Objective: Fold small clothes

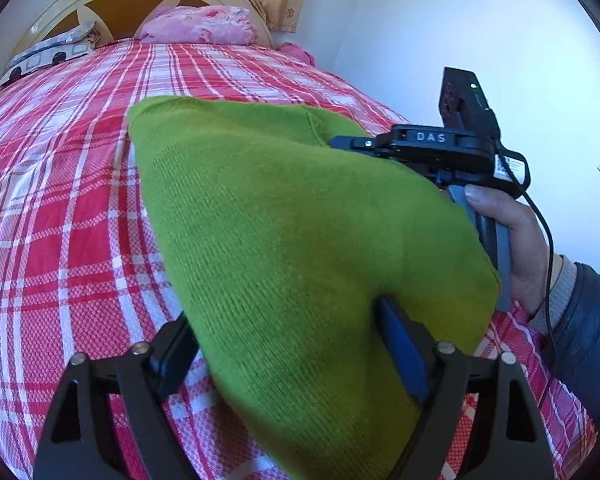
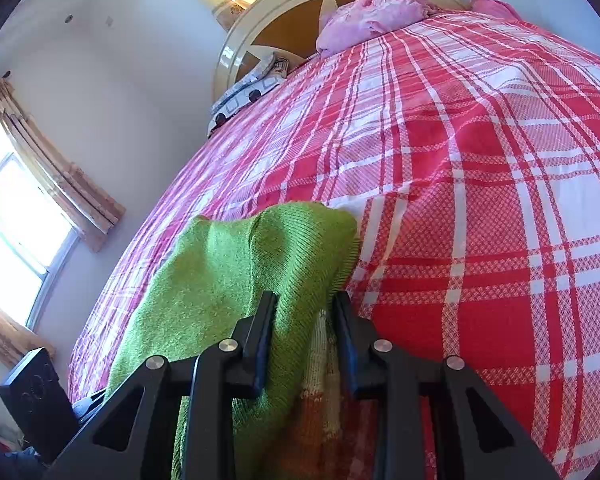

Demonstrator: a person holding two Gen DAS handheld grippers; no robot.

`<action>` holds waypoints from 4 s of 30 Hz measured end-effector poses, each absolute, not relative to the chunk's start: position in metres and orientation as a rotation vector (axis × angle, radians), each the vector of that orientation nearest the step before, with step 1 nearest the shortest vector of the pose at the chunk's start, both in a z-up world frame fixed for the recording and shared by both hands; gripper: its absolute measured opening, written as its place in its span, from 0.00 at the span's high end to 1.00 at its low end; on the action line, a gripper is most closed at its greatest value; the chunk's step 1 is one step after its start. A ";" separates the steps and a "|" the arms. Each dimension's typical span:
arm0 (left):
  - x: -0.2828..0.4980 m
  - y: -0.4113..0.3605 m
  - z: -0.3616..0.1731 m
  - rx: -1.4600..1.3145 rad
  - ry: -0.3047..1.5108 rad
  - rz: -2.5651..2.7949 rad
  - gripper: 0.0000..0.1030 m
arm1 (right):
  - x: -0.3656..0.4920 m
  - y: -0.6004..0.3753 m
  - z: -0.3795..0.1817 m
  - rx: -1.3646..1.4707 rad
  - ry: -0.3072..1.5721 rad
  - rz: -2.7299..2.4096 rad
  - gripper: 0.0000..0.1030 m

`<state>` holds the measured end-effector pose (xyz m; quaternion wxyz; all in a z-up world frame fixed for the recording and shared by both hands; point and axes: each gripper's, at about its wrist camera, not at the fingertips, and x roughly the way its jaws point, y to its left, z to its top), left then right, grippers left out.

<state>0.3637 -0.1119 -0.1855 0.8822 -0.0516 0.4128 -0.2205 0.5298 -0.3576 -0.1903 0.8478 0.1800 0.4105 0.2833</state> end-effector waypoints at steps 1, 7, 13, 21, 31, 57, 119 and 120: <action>0.362 -0.112 -0.185 -0.106 0.858 -0.463 0.21 | 0.529 -0.356 -0.189 0.372 0.864 0.593 0.71; 0.358 -0.106 -0.176 -0.132 0.839 -0.464 0.47 | 0.513 -0.352 -0.176 0.322 0.804 0.549 0.79; 0.352 -0.113 -0.169 -0.061 0.819 -0.449 0.54 | 0.504 -0.354 -0.169 0.329 0.791 0.522 0.80; 0.353 -0.111 -0.165 -0.061 0.819 -0.442 0.58 | 0.500 -0.355 -0.165 0.360 0.799 0.498 0.81; 0.354 -0.108 -0.157 -0.056 0.826 -0.440 0.61 | 0.498 -0.353 -0.164 0.379 0.848 0.476 0.83; 0.339 -0.092 -0.156 -0.153 0.821 -0.463 0.62 | 0.495 -0.360 -0.186 0.599 1.037 0.547 0.69; 0.144 0.124 -0.136 -0.299 0.706 -0.080 0.63 | 0.360 -0.035 -0.141 0.368 1.045 1.029 0.78; 0.142 0.127 -0.137 -0.302 0.705 -0.075 0.63 | 0.359 -0.031 -0.142 0.365 1.049 1.034 0.78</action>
